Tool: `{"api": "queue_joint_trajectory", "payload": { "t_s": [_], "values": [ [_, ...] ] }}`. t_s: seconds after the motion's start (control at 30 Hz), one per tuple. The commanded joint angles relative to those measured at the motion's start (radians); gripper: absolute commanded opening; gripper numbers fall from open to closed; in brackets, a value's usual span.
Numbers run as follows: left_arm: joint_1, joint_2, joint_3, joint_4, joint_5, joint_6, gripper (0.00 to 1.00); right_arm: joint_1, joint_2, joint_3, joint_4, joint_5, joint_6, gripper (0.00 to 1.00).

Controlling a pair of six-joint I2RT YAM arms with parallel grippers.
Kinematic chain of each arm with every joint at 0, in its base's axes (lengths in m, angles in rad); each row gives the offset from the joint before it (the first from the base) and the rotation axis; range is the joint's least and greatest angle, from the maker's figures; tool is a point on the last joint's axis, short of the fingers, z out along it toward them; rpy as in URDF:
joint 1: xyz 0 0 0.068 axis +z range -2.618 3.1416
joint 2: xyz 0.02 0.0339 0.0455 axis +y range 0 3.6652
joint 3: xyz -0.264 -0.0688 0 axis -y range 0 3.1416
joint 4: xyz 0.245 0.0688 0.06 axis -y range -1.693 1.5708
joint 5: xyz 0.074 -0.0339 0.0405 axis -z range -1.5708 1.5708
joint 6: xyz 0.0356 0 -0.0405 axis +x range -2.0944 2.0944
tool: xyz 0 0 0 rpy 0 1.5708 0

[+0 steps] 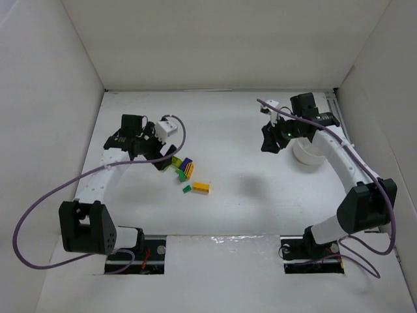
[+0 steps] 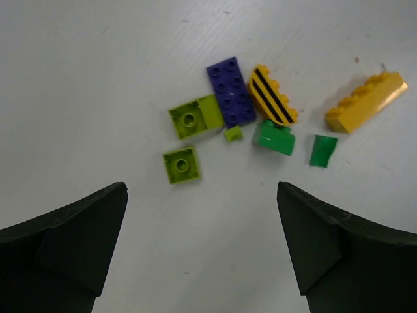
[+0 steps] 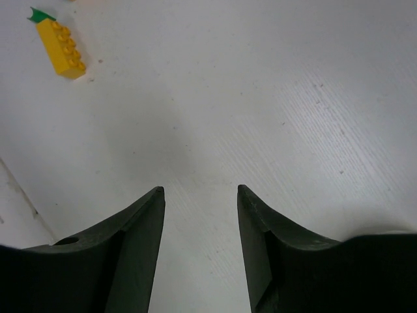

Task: Sort the legos into containers by color

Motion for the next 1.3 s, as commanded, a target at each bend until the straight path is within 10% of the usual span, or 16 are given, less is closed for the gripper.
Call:
{"api": "queue_joint_trajectory", "payload": {
  "t_s": [0.0,0.6,1.27],
  "values": [
    [-0.067,-0.123,-0.078,-0.07,0.079,0.202,0.97,-0.007,0.001,-0.023,0.024,-0.049,0.018,0.54],
    [-0.47,-0.032,-0.117,0.104,0.184,0.375,0.66,-0.355,-0.075,-0.124,0.08,-0.195,0.22,0.54],
    [-0.518,0.086,-0.162,0.085,0.076,0.573,0.55,-0.43,-0.237,-0.166,0.052,-0.176,0.231,0.54]
  ]
}}
